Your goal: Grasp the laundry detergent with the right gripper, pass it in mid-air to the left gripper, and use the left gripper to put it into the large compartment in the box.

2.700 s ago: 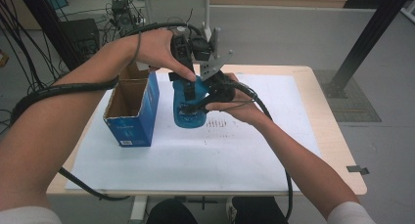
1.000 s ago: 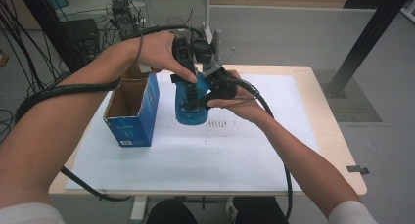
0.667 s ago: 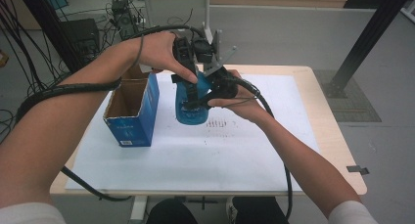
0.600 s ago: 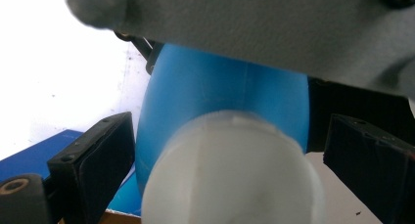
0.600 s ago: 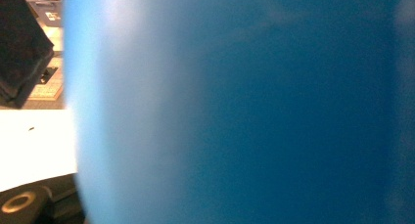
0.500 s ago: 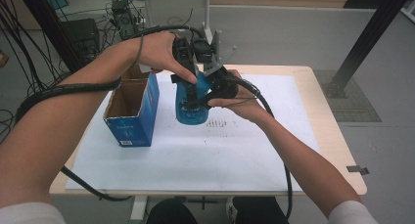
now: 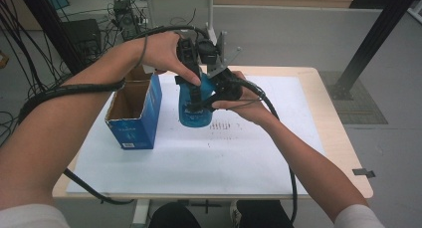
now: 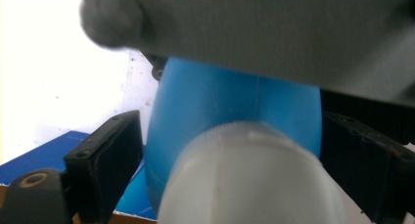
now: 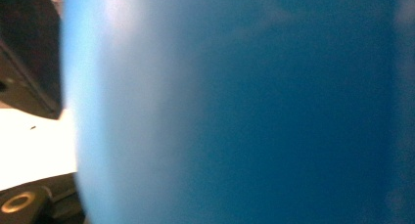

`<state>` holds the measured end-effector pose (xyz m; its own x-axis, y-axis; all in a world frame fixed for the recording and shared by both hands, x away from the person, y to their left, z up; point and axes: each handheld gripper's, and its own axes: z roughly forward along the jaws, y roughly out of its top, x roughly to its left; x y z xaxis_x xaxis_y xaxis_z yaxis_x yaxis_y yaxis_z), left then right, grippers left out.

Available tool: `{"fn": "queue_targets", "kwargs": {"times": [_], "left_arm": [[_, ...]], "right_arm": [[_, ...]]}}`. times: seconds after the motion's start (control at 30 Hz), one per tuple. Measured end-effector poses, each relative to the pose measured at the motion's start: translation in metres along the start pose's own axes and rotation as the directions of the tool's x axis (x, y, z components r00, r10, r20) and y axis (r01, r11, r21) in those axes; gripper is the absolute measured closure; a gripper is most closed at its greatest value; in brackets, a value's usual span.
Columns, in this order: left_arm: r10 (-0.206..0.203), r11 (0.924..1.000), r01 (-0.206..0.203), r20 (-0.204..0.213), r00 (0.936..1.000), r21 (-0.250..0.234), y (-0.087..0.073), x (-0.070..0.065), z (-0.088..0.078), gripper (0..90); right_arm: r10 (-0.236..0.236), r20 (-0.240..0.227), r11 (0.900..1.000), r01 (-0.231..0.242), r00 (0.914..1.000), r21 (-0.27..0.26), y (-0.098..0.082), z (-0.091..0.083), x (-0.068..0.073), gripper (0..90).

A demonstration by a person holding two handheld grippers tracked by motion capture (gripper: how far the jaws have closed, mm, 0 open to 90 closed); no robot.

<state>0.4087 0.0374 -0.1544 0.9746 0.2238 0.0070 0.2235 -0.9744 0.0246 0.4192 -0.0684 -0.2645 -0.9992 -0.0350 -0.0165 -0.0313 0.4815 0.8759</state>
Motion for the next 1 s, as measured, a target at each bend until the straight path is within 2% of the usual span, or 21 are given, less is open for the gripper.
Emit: {"fn": "queue_targets", "kwargs": {"times": [0.1, 0.3, 0.5, 0.7, 1.0], "left_arm": [[0.002, 1.0000, -0.002, -0.002, 1.0000, 0.001, 0.0010, -0.0005, 0.0007, 17.5], [0.008, 1.0000, -0.008, 0.000, 1.0000, 0.003, 0.0027, -0.0006, 0.0001, 21.0], [0.023, 0.9997, -0.023, 0.008, 0.9997, -0.001, 0.0031, -0.0008, -0.0001, 36.3], [0.029, 0.9996, -0.029, -0.014, 0.9995, 0.001, 0.0050, -0.0020, -0.0006, 36.8], [0.038, 0.9989, -0.038, -0.011, 0.9992, 0.029, 0.0072, -0.0019, 0.0021, 37.0]], "right_arm": [[-0.005, 0.001, 1.000, 0.005, 1.0000, 0.002, 0.0001, -0.0002, 0.0005, 44.4], [-0.009, -0.004, 1.000, 0.009, 0.9999, 0.004, 0.0002, -0.0010, 0.0015, 44.4], [-0.016, -0.012, 1.000, 0.016, 0.9998, 0.006, 0.0004, -0.0009, 0.0021, 44.4], [-0.020, -0.005, 1.000, 0.020, 0.9998, 0.003, 0.0001, -0.0023, 0.0013, 44.4], [-0.030, 0.005, 0.999, 0.030, 0.9995, 0.022, -0.0008, -0.0018, 0.0016, 44.3]]}}
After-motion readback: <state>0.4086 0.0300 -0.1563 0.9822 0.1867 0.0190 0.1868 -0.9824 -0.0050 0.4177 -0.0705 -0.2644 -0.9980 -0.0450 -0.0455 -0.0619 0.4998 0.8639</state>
